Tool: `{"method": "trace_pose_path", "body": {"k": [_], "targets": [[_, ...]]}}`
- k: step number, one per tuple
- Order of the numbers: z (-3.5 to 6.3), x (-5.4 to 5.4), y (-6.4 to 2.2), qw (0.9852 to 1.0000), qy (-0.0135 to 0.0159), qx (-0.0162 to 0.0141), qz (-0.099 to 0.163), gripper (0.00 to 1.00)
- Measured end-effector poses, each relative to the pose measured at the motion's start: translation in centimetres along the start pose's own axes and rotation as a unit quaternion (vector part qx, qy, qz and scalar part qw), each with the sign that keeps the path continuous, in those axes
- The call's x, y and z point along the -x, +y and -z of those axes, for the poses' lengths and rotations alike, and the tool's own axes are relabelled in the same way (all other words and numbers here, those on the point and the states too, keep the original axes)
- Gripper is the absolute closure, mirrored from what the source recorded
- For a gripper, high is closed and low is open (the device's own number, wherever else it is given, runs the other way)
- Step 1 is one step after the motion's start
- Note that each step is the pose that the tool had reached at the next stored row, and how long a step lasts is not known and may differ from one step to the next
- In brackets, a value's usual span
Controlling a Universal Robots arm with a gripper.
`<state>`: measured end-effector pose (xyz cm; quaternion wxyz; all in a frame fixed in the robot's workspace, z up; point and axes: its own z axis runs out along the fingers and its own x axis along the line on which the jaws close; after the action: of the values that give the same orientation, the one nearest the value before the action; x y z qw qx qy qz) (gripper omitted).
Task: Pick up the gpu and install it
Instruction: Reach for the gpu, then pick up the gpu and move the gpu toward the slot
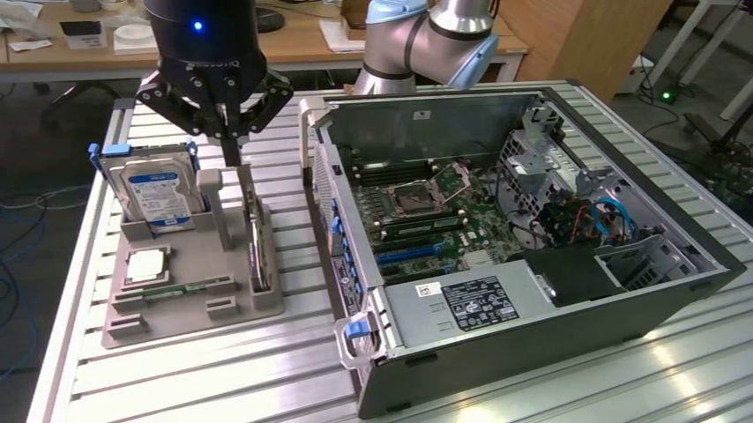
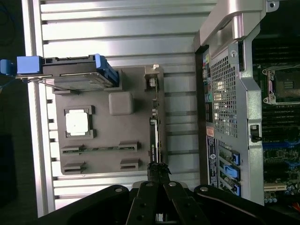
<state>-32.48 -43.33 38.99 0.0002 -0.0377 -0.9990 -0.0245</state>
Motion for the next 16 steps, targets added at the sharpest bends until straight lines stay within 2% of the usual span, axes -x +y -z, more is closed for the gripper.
{"method": "trace_pose_path", "body": {"k": [12, 14, 16], "targets": [[0.0, 0.0, 0.0, 1.0, 0.0, 0.0, 0.0, 0.89], [0.0, 0.0, 0.0, 1.0, 0.0, 0.0, 0.0, 0.77], [0.0, 0.0, 0.0, 1.0, 0.0, 0.0, 0.0, 0.77]]}}
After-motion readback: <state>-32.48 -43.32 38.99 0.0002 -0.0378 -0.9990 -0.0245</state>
